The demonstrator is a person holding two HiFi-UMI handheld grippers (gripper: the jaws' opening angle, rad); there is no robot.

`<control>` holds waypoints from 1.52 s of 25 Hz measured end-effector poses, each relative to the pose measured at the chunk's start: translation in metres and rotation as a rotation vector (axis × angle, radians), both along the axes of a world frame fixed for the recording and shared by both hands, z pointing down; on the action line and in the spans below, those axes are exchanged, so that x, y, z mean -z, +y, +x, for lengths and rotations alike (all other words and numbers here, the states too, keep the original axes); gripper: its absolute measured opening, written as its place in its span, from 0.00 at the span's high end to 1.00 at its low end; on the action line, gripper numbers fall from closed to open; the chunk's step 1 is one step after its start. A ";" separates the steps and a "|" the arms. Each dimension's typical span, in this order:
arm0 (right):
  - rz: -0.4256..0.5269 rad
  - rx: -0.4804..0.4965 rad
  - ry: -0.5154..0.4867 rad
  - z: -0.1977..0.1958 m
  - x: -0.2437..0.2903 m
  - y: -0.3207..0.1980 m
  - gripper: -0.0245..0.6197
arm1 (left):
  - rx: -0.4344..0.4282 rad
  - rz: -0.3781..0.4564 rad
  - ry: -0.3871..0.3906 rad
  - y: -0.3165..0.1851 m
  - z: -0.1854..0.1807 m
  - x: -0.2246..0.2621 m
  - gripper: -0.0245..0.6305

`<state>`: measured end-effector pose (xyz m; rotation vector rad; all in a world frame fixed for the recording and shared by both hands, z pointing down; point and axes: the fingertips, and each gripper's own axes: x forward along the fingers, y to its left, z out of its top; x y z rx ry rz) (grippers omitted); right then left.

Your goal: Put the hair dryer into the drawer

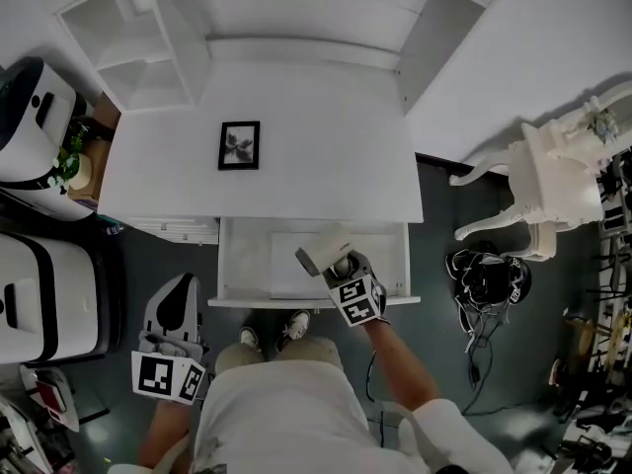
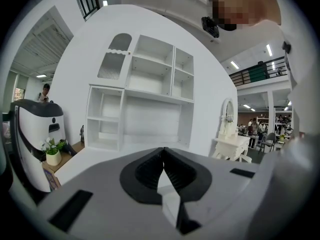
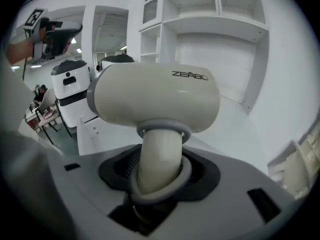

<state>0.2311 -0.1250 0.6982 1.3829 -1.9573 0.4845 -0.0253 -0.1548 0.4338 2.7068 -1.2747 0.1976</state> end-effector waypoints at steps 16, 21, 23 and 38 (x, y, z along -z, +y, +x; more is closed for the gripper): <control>-0.221 0.364 0.232 -0.025 -0.100 -0.018 0.62 | 0.173 -0.043 -0.048 -0.001 -0.045 -0.013 0.94; -0.274 0.435 0.281 -0.027 -0.121 -0.018 0.62 | 0.227 -0.046 -0.059 0.003 -0.058 -0.010 0.94; -0.287 0.459 0.295 -0.029 -0.128 -0.018 0.62 | 0.248 -0.047 -0.063 0.006 -0.063 -0.010 0.94; -0.352 0.575 0.340 -0.036 -0.148 -0.016 0.61 | 0.337 -0.081 -0.054 0.018 -0.084 -0.015 0.94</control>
